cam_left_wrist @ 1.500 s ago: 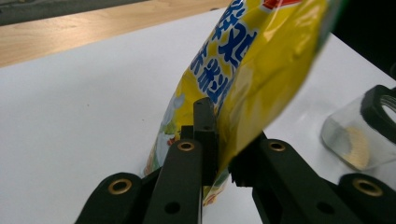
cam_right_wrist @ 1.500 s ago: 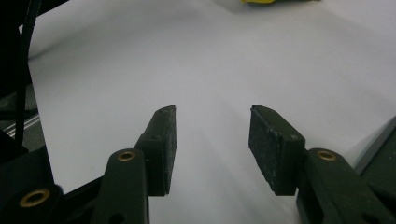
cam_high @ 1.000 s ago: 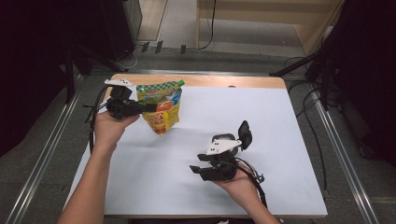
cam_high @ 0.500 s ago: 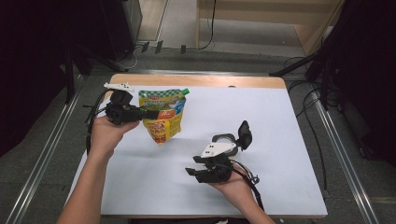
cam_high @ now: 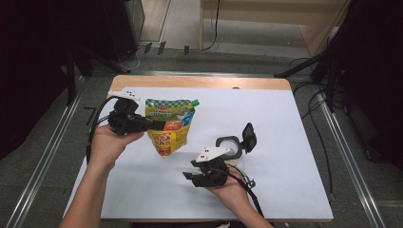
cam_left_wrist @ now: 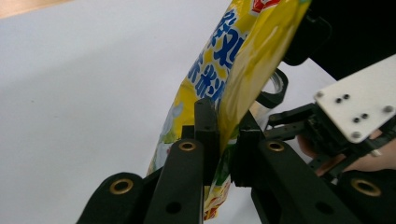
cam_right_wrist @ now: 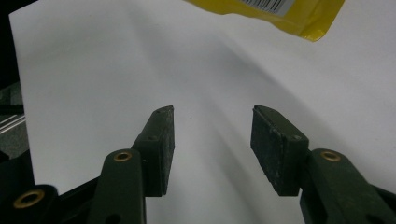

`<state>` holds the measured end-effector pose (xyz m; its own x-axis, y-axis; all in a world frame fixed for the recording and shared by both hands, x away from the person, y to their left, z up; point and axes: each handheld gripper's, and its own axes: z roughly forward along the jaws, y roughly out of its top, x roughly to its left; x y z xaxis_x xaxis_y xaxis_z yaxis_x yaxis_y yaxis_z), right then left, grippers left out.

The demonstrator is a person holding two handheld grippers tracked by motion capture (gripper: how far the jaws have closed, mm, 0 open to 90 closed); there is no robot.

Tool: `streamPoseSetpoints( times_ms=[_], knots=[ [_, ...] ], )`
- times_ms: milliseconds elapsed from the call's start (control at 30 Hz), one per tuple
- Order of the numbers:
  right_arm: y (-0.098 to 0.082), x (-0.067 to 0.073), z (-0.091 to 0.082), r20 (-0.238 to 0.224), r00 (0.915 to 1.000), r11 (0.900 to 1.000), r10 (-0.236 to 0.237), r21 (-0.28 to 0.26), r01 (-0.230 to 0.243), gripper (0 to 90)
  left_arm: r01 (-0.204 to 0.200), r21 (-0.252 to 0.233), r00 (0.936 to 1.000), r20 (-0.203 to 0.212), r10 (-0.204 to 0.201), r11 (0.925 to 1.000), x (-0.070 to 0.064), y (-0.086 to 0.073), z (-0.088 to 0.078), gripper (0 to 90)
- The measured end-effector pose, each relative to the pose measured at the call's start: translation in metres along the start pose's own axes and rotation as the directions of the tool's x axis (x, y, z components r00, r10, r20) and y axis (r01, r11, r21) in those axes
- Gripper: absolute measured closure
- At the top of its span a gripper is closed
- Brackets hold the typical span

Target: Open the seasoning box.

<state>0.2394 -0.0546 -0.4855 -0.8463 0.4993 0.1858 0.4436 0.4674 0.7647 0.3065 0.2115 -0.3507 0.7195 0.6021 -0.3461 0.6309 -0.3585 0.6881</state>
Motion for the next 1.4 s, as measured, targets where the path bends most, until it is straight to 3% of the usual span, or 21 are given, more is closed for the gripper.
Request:
streamPoseSetpoints(
  times_ms=[233,433,700,767,900,1000,1100,1233,1400],
  knots=[
    [-0.003,-0.001,0.009,0.024,0.9995,1.0,0.021,-0.006,-0.021,50.5,-0.016,0.027,0.9997,0.02,0.016,0.9995,-0.016,-0.003,0.002,85.3],
    [-0.005,-0.004,0.016,0.064,0.9975,0.999,0.03,-0.027,-0.028,51.6,-0.014,0.022,0.9976,0.068,0.013,0.9997,-0.028,-0.003,0.002,85.4],
    [-0.009,-0.011,0.017,0.102,0.9926,0.995,0.067,-0.078,-0.059,53.7,-0.024,0.031,0.995,0.097,0.021,0.9992,-0.041,-0.002,0.001,85.6],
    [-0.011,-0.011,0.016,0.124,0.9903,0.994,0.062,-0.092,-0.051,54.6,-0.014,0.031,0.9913,0.131,0.01,0.9994,-0.045,-0.001,0.002,85.7],
    [-0.012,-0.01,0.01,0.143,0.9887,0.985,0.046,-0.171,-0.021,55.7,-0.007,0.046,0.9882,0.153,0.0,0.9989,-0.048,-0.001,0.005,85.6],
    [-0.01,-0.003,0.008,0.145,0.9893,0.983,-0.017,-0.18,0.044,58.2,0.02,0.036,0.9858,0.166,-0.025,0.9991,-0.045,-0.003,0.012,85.5],
    [-0.008,0.005,0.01,0.143,0.9876,0.984,-0.065,-0.156,0.088,54.2,0.015,0.053,0.9877,0.155,-0.023,0.9985,-0.046,-0.003,0.018,85.5],
    [-0.01,0.007,0.011,0.125,0.9898,0.987,-0.069,-0.137,0.086,54.5,0.009,0.057,0.9881,0.153,-0.018,0.9984,-0.048,-0.002,0.022,85.5],
    [-0.007,0.017,0.011,0.127,0.9835,0.983,-0.129,-0.113,0.143,55.6,0.013,0.041,0.9852,0.17,-0.02,0.9991,-0.049,-0.003,0.027,85.3]
  ],
)
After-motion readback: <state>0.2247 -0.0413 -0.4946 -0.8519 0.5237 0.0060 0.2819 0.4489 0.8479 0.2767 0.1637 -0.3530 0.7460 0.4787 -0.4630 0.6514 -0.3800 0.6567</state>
